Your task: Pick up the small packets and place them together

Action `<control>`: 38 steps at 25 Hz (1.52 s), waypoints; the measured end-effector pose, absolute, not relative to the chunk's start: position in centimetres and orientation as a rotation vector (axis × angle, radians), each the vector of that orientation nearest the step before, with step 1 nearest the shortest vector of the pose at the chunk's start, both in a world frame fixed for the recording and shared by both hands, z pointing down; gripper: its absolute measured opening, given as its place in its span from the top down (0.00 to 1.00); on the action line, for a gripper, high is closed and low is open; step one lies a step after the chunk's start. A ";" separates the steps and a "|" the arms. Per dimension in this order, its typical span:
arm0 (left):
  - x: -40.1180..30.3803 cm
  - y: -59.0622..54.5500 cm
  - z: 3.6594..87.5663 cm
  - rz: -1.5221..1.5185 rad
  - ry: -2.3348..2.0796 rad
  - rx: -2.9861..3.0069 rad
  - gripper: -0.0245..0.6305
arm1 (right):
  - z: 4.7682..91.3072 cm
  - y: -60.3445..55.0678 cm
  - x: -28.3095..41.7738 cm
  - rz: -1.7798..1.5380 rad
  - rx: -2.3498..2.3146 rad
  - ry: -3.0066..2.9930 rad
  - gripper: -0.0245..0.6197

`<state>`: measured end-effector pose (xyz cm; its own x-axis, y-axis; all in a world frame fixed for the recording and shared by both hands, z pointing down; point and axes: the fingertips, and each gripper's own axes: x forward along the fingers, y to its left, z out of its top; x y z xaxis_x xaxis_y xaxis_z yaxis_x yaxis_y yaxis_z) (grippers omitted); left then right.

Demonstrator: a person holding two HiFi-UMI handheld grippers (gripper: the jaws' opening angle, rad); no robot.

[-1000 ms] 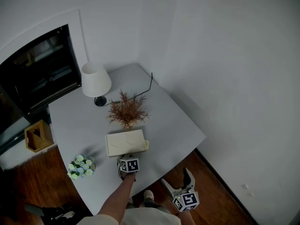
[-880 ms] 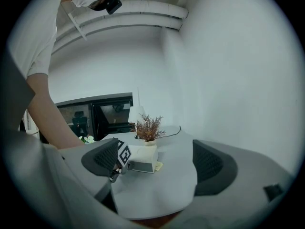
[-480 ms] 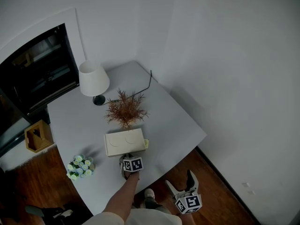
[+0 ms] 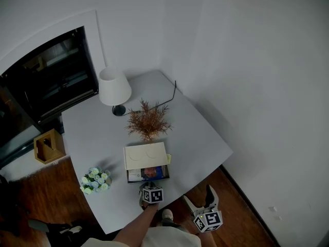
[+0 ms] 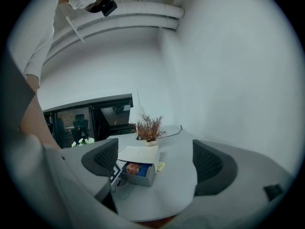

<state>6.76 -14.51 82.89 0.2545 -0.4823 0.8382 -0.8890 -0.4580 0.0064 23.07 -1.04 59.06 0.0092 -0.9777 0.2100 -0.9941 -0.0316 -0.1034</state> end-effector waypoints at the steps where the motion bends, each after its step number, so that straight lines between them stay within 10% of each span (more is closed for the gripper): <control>1: 6.5 -13.5 83.3 1.111 -1.226 2.054 0.86 | 59.0 -1.4 22.7 0.339 2.164 -2.150 0.21; 19: 6.3 -8.4 83.1 0.874 -0.963 1.992 0.71 | 58.7 -4.0 18.5 0.328 2.010 -2.322 0.21; 38: -4.8 -13.0 50.6 0.051 -1.445 2.760 0.39 | 51.6 -7.6 15.5 0.080 1.925 -2.541 0.21</control>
